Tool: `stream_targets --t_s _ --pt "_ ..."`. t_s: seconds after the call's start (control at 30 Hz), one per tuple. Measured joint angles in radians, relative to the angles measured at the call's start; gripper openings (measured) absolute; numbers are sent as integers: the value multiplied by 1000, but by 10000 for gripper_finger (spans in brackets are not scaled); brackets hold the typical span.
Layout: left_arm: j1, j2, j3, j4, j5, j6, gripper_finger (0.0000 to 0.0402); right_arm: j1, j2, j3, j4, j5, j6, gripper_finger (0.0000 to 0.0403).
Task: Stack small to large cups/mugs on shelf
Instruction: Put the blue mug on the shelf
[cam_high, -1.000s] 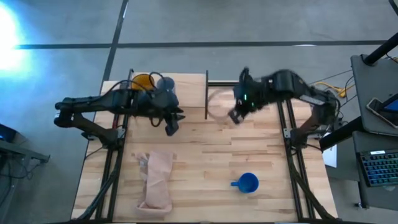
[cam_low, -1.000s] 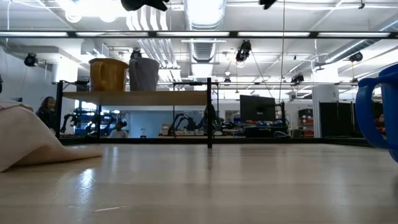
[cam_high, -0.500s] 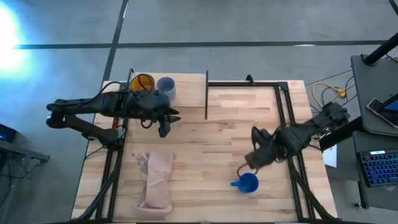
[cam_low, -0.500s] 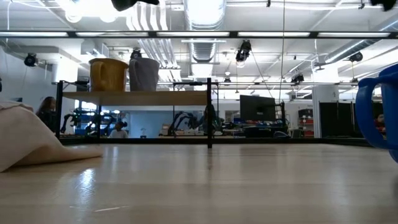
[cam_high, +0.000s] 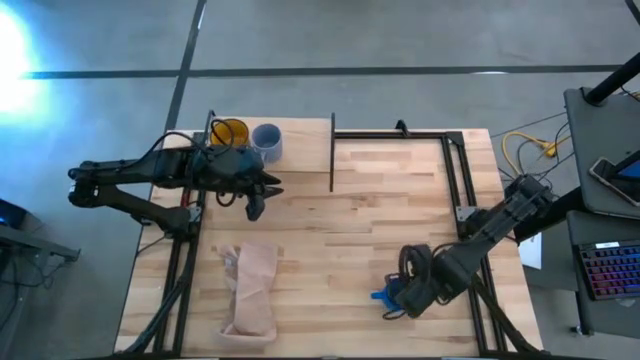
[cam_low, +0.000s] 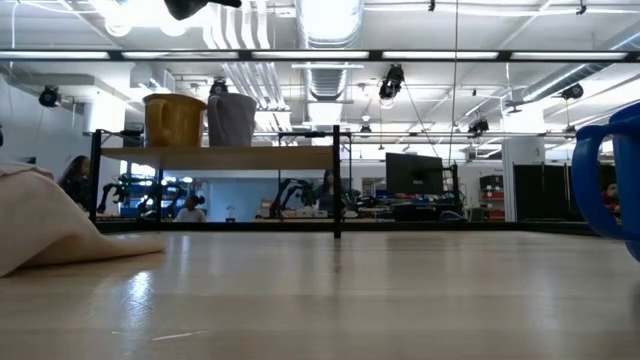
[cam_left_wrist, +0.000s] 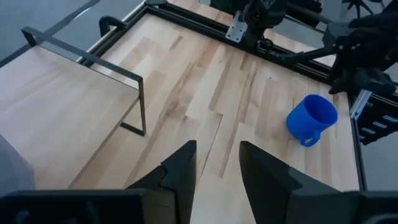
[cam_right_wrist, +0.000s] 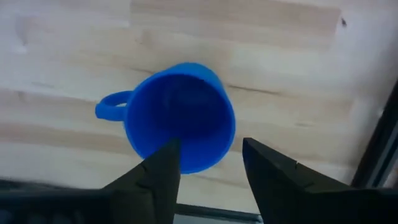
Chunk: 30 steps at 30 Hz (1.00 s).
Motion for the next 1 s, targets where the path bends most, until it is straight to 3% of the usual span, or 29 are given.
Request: stream_targets --t_s 0.17,0.7,1.0 --pt "0 -1 0 0 0 0 107 43 43 39 22 -20 127 160" --pt "1 5 -3 1 -1 53 107 83 189 114 67 -25 107 159" --pt "1 5 -3 1 -1 53 107 82 141 114 -110 -7 126 159"
